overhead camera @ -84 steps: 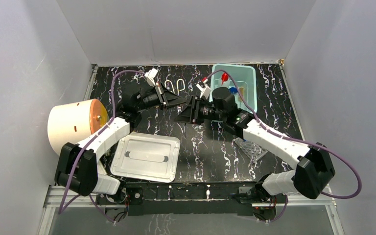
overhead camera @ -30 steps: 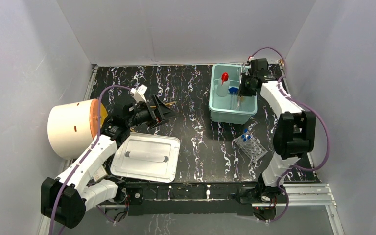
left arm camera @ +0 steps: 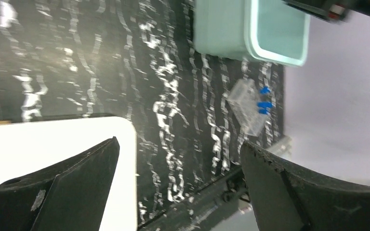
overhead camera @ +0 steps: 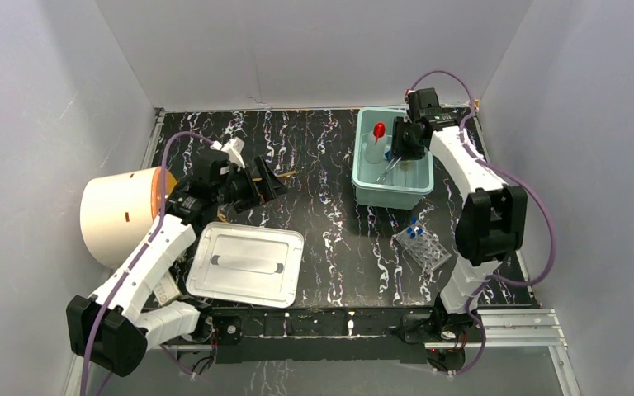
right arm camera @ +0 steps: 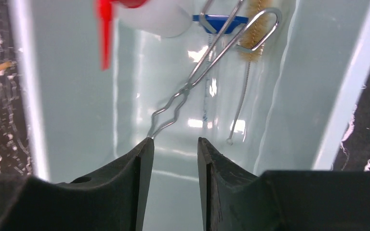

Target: Organize the chemistry lab equipment

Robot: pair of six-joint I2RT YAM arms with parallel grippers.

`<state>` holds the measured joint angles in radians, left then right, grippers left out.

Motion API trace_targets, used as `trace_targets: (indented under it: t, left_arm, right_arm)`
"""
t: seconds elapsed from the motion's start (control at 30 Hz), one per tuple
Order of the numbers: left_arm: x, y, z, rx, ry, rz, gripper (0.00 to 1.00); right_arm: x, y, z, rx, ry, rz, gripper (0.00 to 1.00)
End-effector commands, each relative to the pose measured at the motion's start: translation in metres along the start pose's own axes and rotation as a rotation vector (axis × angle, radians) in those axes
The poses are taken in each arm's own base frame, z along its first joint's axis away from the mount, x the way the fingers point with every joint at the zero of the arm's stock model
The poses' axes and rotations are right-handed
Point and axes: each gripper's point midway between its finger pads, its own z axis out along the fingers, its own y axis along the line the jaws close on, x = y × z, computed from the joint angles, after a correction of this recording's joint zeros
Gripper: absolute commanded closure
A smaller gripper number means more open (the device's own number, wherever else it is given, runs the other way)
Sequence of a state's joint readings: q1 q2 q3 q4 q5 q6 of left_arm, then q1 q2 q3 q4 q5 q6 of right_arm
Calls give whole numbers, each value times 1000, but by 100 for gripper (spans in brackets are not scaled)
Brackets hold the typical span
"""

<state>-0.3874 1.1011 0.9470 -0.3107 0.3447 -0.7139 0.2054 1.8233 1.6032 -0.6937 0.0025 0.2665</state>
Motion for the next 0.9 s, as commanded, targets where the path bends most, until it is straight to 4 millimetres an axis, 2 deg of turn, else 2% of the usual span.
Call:
trace_targets:
  t: [0.0, 0.13, 0.2, 0.43, 0.53, 0.7, 0.8, 0.87]
  left_arm:
    - [-11, 51, -11, -302, -30, 57, 5]
    - [-25, 87, -12, -521, -48, 93, 6]
    - [-26, 107, -7, -628, -16, 100, 10]
    - [-36, 169, 14, -898, 40, 145, 32]
    - [-42, 194, 20, -959, 73, 136, 31]
    - [-46, 228, 17, -1024, 119, 73, 15]
    - [-44, 249, 15, -1043, 149, 20, 15]
    - [-40, 255, 17, -1029, 161, -4, 21]
  right_arm:
    - [-26, 26, -63, 8, -178, -32, 53]
    - [-16, 40, -89, -29, -219, -27, 52]
    - [-11, 51, -103, -80, -252, -25, 52]
    - [19, 86, -141, -325, -296, -6, 51]
    - [33, 91, -149, -382, -294, 10, 51]
    - [52, 91, -152, -408, -275, 27, 51]
    - [58, 89, -152, -409, -272, 34, 50]
    - [60, 88, -152, -409, -269, 37, 50]
